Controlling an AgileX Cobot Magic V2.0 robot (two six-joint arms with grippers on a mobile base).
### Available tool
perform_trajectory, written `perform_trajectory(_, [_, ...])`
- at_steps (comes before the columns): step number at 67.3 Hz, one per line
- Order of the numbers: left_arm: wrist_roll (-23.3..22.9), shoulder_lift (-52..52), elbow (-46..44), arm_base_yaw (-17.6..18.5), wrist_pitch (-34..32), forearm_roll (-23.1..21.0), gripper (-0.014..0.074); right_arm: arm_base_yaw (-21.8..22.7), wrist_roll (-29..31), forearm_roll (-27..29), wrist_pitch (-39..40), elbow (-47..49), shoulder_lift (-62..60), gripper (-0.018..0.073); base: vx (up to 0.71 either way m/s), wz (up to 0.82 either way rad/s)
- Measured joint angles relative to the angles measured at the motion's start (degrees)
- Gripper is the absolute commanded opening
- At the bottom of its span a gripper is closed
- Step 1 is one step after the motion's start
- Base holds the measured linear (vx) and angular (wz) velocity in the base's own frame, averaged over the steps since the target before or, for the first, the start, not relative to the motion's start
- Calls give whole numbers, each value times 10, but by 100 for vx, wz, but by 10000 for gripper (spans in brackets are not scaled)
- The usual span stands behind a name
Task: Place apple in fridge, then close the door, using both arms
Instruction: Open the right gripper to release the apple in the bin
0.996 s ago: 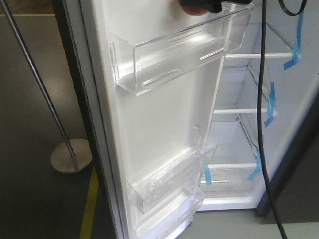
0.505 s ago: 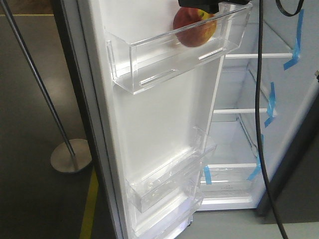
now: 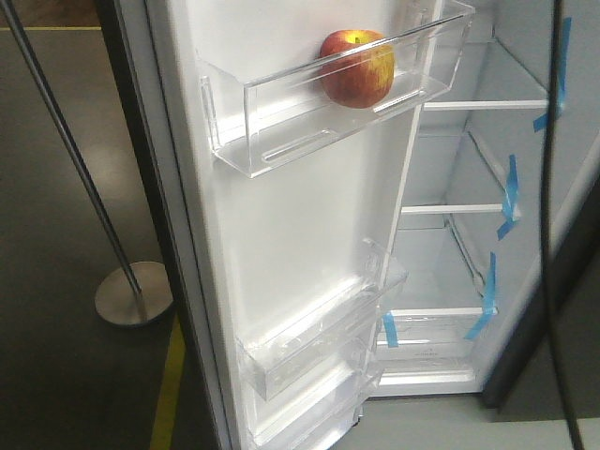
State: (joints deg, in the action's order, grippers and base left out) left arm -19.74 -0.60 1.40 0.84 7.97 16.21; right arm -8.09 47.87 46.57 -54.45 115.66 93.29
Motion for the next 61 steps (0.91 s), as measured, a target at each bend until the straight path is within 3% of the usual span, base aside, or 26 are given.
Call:
perform_trajectory(7, [0, 0, 0, 0, 0, 0, -8, 0, -2, -10, -8, 3, -45, -17, 0, 0])
perform_trajectory(21, [-15, 0, 0, 0, -3, 0, -7, 0, -77, -75, -83, 4, -120, -5, 0, 0])
perform_trajectory(33, [-102, 0, 0, 0, -38, -20, -7, 0, -141, -141, -170, 4, -153, -4, 0, 0])
perform_trajectory(44, [-155, 0, 0, 0, -73, -37, -7, 0, -155, -153, -184, -6, -190, -4, 0, 0])
perform_trajectory(53, [-166, 0, 0, 0, -113, -39, -7, 0, -157, -167, -145, -99, -244, -4, 0, 0])
perform_trajectory(61, [-168, 0, 0, 0, -160, -39, -7, 0, -154, -184, -76, -246, -304, -4, 0, 0])
